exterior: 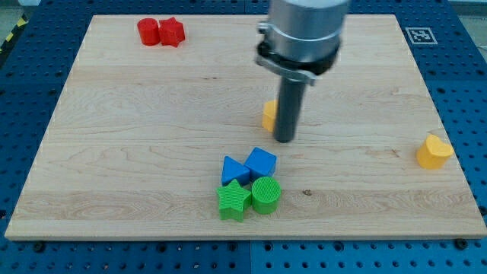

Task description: Push the yellow hexagon towards top left

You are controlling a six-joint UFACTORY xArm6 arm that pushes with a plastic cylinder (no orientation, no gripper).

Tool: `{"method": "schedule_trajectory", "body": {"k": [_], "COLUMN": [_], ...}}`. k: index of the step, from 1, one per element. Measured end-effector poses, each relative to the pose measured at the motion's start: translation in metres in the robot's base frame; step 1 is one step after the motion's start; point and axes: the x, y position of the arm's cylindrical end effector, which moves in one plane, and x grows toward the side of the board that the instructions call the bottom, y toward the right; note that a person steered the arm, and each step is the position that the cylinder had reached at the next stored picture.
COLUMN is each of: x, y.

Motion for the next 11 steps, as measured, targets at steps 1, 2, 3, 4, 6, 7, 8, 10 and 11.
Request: {"method": "schedule_trajectory", "body": {"k": [1,2,3,4,6,7,8,10,11], "x": [-0.036,-0.046,-0.046,-0.044,-0.07,-0.072,-0.085,-0.087,-0.087], "y": [-0.015,-0.007,0.009,0.04,0.021,0.02,0.016,-0.008,-0.009]}}
